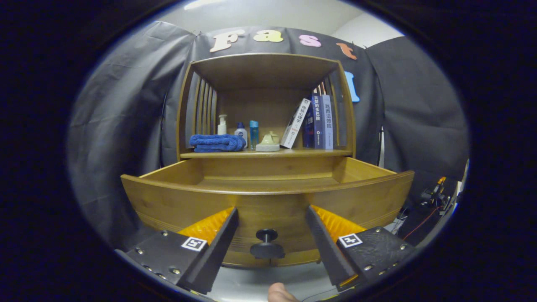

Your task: Pull open the drawer, take out the items inside it, and place them on the countertop above the cabinet.

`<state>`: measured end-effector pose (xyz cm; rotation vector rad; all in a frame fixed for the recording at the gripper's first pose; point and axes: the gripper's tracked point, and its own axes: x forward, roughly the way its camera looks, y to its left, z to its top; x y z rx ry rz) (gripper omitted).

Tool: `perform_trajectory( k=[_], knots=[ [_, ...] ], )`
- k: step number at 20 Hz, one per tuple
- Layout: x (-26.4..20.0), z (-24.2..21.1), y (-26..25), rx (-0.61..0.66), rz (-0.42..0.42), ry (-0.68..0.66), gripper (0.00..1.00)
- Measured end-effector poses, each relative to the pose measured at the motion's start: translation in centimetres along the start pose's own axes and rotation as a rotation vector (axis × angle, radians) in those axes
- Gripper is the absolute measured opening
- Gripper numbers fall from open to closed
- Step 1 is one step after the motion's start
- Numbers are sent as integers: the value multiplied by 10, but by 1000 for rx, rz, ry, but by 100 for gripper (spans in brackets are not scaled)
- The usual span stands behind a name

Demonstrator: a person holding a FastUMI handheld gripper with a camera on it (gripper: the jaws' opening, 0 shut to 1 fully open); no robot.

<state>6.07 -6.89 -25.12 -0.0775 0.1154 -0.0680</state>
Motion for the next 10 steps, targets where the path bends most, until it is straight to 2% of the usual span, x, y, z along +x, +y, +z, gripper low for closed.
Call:
perform_trajectory(
  k=[10],
  knots=[
    [33, 5, 7, 35, 17, 13, 98]
  ],
)
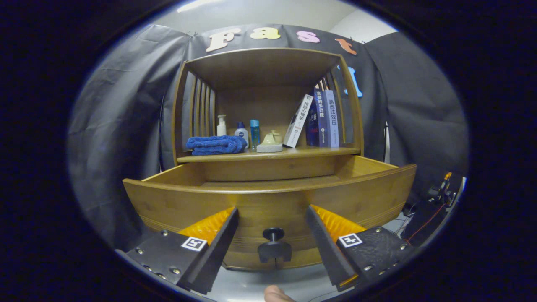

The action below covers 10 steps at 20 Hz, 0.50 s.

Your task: Pull open the drawer, take out the items inside it, and place them on the countertop above the cabinet.

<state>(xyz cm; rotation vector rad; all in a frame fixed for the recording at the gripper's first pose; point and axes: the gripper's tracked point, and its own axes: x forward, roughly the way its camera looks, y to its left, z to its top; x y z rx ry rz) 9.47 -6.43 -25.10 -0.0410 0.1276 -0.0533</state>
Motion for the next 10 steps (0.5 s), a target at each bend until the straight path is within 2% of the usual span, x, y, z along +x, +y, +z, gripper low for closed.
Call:
perform_trajectory(
  k=[10],
  knots=[
    [44, 13, 7, 12, -13, 7, 99]
  ],
)
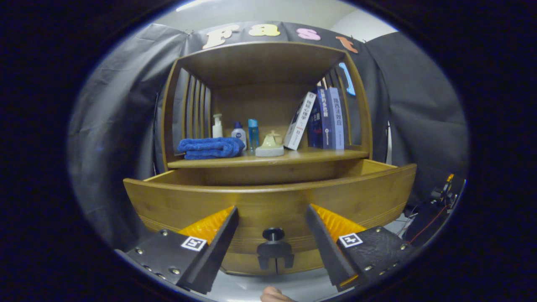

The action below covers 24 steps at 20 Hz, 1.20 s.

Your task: Pull open the drawer, take out the items inside it, and place them on the countertop above the cabinet.

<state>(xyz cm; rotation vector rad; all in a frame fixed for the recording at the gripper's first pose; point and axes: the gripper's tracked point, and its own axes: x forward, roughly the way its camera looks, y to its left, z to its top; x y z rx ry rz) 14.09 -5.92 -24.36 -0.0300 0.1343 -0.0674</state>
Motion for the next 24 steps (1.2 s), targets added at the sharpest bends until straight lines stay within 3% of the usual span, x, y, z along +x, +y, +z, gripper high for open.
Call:
perform_trajectory(
  k=[17, 24],
  knots=[
    [78, -3, 7, 81, 13, 122, 99],
    [100, -3, 8, 51, 11, 151, 98]
  ],
)
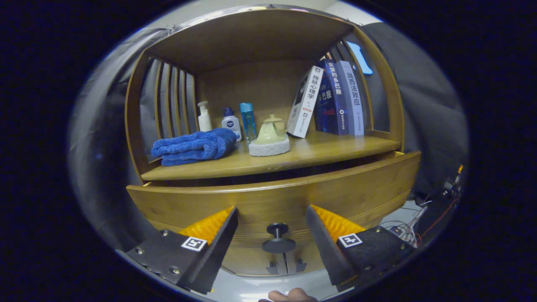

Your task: Pull open the drawer, take out the items inside it, and place them on the countertop above the cabinet.

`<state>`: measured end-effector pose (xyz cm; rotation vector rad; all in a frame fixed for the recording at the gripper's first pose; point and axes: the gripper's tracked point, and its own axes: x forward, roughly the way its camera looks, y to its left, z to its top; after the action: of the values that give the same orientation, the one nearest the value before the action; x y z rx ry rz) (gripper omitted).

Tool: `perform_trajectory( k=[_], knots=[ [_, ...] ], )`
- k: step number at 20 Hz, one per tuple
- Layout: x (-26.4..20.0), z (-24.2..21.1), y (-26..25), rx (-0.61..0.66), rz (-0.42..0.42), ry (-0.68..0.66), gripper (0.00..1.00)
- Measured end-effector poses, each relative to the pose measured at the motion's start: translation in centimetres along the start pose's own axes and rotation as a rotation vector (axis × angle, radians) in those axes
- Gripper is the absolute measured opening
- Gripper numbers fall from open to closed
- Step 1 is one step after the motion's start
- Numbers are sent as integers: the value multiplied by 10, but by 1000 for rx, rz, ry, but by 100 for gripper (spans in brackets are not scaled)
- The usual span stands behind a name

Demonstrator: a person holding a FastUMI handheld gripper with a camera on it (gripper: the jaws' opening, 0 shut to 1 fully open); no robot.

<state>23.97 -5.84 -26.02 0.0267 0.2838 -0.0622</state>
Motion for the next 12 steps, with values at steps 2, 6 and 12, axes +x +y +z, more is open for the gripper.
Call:
perform_trajectory(
  k=[2, 6, 12],
  knots=[
    [6, -1, 1, -16, -5, 19, 99],
    [16, -3, 1, -47, -10, 72, 99],
    [32, -5, 4, -10, 6, 156, 99]
  ],
)
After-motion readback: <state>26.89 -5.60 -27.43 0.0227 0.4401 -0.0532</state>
